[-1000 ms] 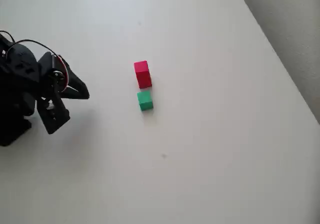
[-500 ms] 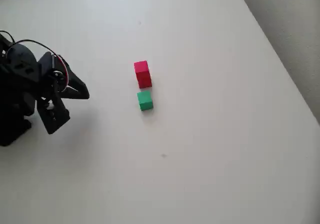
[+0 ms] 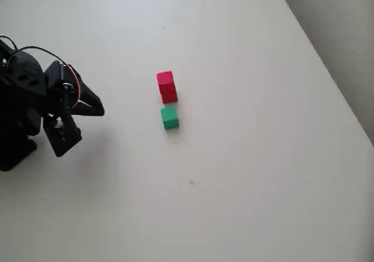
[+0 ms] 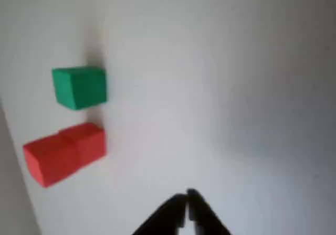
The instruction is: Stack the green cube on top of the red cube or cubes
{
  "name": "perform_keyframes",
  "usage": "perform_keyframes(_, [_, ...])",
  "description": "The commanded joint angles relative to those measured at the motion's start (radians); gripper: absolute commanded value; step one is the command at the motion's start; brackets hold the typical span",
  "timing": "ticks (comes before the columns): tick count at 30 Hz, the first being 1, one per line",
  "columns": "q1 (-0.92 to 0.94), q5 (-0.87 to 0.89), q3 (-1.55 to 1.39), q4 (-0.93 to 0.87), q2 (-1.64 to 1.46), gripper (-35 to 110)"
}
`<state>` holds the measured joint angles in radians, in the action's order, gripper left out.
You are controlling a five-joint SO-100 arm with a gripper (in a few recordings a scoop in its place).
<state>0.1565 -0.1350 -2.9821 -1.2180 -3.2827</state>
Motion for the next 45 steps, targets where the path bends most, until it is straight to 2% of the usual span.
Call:
perform_keyframes(1, [0.0, -0.009, 0.002, 0.014, -0.011, -2])
perform_keyframes(3, [0.0, -0.034, 0.002, 0.018, -0.011, -1])
perform_keyframes(5, [0.0, -0.195, 0.021, 0.012, -0.011, -1])
perform_keyframes(12, [0.012, -0.169, 0.146, 0.064, 0.035, 8])
perform_keyframes(19, [0.021, -0.107, 0.42, 0.239, 0.675, 16])
perform_keyframes(24, [0.038, -0.086, 0.696, 0.212, 1.02, 25])
perform_keyframes(28, [0.055, -0.075, 0.896, 0.167, 1.261, 27])
perform_keyframes(34, [0.08, -0.072, 1.074, 0.158, 1.511, 28])
perform_keyframes(45, [0.087, -0.064, 1.232, 0.169, 1.755, 27])
